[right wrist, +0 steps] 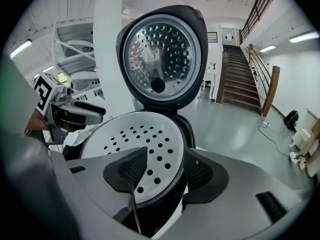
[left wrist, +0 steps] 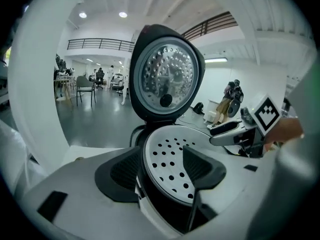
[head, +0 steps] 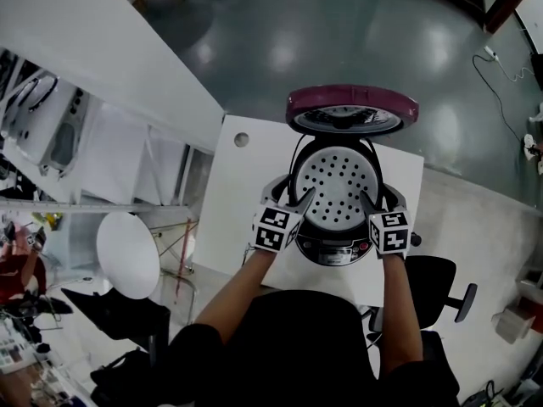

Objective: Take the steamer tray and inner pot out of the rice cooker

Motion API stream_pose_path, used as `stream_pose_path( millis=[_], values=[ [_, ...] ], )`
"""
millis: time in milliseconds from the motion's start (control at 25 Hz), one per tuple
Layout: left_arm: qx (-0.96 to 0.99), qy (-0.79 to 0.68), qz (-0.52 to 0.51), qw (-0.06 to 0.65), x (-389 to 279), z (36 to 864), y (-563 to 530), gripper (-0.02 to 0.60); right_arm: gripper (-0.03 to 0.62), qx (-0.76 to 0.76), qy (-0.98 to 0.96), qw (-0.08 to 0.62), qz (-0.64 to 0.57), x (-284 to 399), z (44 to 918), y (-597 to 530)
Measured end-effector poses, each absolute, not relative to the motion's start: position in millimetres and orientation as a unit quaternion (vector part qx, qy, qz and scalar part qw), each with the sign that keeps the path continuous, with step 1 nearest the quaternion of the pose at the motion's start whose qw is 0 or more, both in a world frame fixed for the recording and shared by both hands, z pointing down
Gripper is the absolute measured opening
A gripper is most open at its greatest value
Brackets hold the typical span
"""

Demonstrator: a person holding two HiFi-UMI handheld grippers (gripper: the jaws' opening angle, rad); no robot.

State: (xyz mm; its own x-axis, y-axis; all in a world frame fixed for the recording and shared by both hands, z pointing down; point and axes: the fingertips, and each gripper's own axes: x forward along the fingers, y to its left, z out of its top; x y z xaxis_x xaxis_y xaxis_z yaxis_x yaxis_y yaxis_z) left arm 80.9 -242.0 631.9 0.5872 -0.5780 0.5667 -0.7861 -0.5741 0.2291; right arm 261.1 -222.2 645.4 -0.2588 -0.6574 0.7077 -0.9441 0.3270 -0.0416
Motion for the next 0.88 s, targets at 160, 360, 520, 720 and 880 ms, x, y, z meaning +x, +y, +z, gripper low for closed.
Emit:
stream_pose_path(
  millis=[160, 360, 520, 720, 880],
  values=[
    [0.858, -0.394, 0.246, 0.220, 81.4, 639.6, -246.3, 0.245, 0.198, 0.527, -0.747, 0.327, 0.238, 262.9, 652.5, -223.3],
    [0.854, -0.386, 0.279, 0.207, 85.2, 649.2, -248.8, 0.245, 0.198, 0.522, -0.735, 0.373, 0.220, 268.4, 656.8, -230.0],
    [0.846, -0.396, 0.301, 0.191, 86.0, 657.4, -252.9, 0.254, 0.198, 0.508, -0.724, 0.421, 0.202, 271.9, 669.2, -231.6],
    [0.831, -0.401, 0.339, 0.184, 82.6, 672.6, -253.3, 0.259, 0.198, 0.510, -0.708, 0.453, 0.181, 277.0, 681.0, -232.2],
    [0.814, -0.417, 0.341, 0.218, 72.7, 682.5, -253.6, 0.258, 0.198, 0.517, -0.705, 0.460, 0.158, 277.9, 677.5, -235.2]
  ],
)
